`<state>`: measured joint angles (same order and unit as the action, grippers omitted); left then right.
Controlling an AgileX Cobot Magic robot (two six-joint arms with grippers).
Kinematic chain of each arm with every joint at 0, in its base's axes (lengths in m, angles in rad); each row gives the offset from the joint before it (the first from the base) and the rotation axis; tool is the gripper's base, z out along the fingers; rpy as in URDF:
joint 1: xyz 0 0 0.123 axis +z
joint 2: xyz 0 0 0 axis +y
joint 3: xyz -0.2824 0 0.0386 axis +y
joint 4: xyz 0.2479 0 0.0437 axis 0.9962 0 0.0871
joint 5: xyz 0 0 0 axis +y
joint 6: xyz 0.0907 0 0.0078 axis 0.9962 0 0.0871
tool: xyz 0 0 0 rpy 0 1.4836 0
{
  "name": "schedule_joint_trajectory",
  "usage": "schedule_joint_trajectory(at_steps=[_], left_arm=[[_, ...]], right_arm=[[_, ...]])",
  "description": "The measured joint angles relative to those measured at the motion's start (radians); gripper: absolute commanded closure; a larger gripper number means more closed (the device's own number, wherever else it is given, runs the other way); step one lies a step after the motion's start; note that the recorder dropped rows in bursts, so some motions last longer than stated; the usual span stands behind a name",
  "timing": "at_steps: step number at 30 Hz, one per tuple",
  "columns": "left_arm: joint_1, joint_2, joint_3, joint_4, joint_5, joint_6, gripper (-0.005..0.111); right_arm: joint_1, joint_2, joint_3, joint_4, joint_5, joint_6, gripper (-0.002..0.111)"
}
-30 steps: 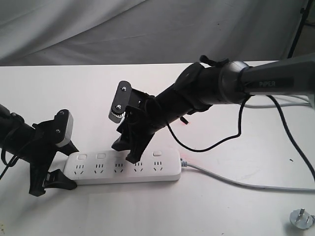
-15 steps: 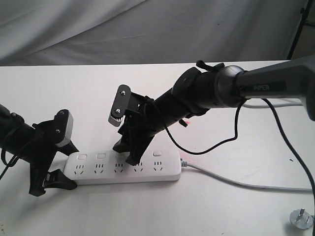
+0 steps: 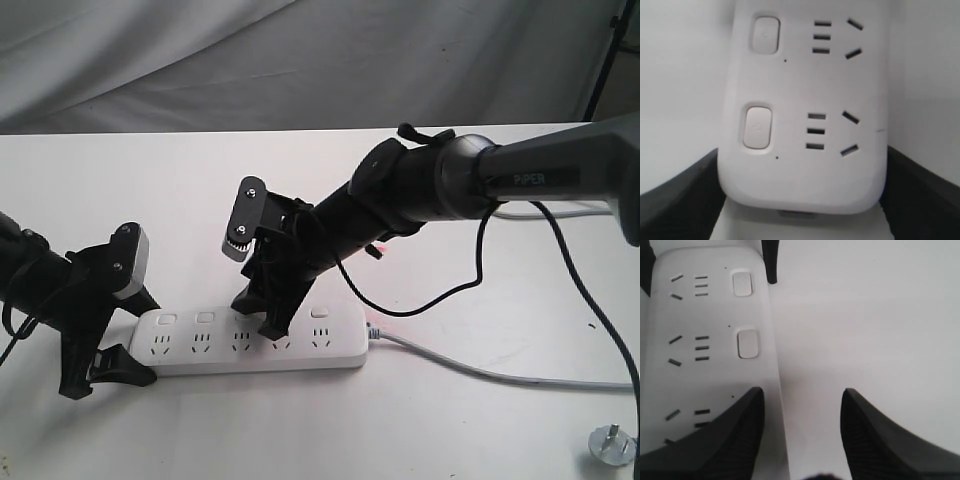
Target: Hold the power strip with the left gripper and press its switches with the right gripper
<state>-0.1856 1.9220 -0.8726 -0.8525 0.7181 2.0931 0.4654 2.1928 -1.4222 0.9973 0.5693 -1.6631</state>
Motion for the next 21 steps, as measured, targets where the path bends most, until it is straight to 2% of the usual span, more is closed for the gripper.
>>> schedule_joint_trajectory(at_steps=[21], left_arm=[[0.000, 0.000, 0.000, 0.000, 0.000, 0.000, 0.040]], right_arm=[[0.000, 0.015, -0.006, -0.041, 0.012, 0.027, 0.063]])
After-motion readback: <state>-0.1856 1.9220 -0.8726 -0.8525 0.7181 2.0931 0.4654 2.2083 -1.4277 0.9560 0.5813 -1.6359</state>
